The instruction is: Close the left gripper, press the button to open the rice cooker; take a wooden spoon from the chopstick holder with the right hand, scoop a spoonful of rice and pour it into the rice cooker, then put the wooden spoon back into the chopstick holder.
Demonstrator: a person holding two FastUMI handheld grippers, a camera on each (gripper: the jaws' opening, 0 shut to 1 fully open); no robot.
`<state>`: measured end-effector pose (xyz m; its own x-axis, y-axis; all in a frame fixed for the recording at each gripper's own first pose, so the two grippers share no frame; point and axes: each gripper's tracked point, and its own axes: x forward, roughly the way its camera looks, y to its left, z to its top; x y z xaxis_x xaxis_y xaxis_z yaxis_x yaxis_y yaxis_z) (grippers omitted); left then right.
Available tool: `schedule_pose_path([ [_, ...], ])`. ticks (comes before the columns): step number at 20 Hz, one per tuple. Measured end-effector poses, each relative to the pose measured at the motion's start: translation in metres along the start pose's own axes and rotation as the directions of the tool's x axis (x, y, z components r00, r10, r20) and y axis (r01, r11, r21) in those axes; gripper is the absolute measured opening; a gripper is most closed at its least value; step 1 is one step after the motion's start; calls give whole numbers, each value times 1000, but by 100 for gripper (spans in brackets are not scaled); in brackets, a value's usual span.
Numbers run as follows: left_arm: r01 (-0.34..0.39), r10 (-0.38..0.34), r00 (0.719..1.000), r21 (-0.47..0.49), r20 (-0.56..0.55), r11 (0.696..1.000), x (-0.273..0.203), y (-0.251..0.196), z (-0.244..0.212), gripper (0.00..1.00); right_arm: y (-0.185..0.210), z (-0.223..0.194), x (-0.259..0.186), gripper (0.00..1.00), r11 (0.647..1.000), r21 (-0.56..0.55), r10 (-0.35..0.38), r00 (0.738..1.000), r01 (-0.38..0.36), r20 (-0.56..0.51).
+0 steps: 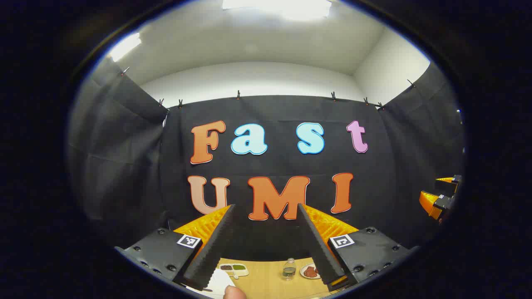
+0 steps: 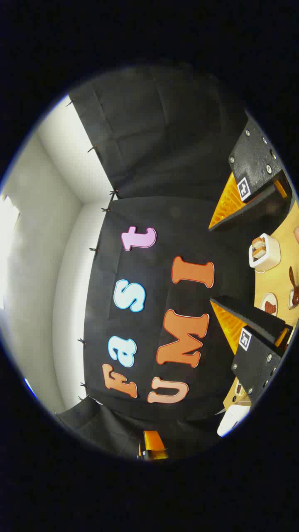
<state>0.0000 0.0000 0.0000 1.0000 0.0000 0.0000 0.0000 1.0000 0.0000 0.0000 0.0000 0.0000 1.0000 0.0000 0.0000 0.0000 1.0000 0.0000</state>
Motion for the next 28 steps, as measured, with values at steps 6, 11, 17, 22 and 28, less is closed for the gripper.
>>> schedule_pose_path([
  [6, 21, -24, 999, -81, -41, 996, 8, 76, -7, 95, 51, 13, -21, 97, 1000, 7, -1, 1000, 1, -16],
  [11, -103, 102, 994, -24, -35, 994, -11, 105, -9, 99, 55, 15, -7, 95, 998, -23, 59, 998, -59, 7],
  [17, -181, 178, 979, -17, -94, 983, -25, 113, -26, 95, 47, 0, 10, 95, 994, 17, 106, 994, -106, 7],
  [22, -266, 268, 955, 37, -123, 963, -31, 136, -32, 97, 41, -10, 14, 95, 993, 22, 112, 994, -112, -4],
  [28, -263, 264, 936, 36, -232, 964, -25, 146, -64, 99, 36, -15, 13, 95, 995, 20, 101, 995, -100, -8],
])
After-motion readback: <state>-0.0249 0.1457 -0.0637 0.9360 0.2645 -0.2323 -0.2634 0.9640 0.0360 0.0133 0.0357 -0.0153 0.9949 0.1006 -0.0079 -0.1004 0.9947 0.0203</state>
